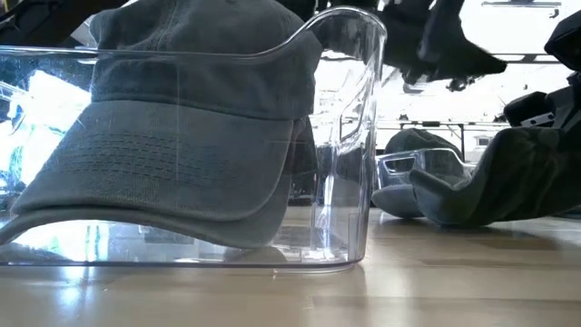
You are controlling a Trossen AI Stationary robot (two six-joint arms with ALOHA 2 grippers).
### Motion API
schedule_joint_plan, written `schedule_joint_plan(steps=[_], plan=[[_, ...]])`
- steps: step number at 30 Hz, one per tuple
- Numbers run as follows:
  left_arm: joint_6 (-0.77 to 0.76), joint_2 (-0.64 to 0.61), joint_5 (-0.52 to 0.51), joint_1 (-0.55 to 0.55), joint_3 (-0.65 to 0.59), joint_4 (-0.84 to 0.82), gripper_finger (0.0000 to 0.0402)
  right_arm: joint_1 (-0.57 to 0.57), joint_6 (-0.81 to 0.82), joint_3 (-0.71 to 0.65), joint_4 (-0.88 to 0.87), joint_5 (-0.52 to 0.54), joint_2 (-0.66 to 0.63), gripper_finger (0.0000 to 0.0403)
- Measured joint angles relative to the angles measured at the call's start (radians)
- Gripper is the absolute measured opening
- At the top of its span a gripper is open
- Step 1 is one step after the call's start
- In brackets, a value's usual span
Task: Pick & Place hat
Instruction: Put the dark green cap into the top transparent bin
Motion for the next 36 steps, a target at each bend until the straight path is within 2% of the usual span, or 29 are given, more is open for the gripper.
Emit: schedule_joint_plan(steps=[3, 6, 10, 14, 16, 20, 26, 32, 36], plan=[[0.023, -0.002, 0.019, -0.005, 0.010, -0.058, 0.0015, 0.000, 0.015, -0.001, 0.000, -0.009, 0.001, 0.0007], [0.105, -0.001, 0.017, -0.017, 0.009, -0.140, 0.0038, 0.000, 0.017, -0.001, -0.002, -0.006, 0.001, 0.0007], [0.132, -0.021, 0.023, -0.066, 0.010, -0.178, 0.0108, 0.000, 0.007, -0.001, -0.002, 0.011, -0.001, 0.0004], [0.042, -0.001, 0.016, -0.118, 0.012, -0.218, 0.0196, 0.000, 0.025, -0.001, -0.002, 0.020, -0.001, 0.0008], [0.007, 0.036, -0.063, -0.140, 0.011, -0.209, 0.0235, 0.000, 0.031, -0.001, -0.002, 0.027, -0.001, 0.0005], [-0.067, 0.087, -0.334, -0.185, 0.008, -0.167, 0.0285, 0.000, 0.031, -0.001, 0.007, 0.038, -0.001, 0.0005], [-0.159, 0.122, -0.533, -0.214, 0.009, -0.160, 0.0289, 0.000, 0.026, 0.023, 0.003, 0.047, -0.002, 0.0005], [-0.190, 0.121, -0.458, -0.207, 0.010, -0.190, 0.0259, 0.017, 0.009, 0.069, -0.010, 0.040, -0.002, 0.0008], [-0.110, 0.122, -0.430, -0.210, 0.010, -0.240, 0.0216, 0.036, 0.038, 0.074, -0.063, 0.031, -0.002, 0.0004]])
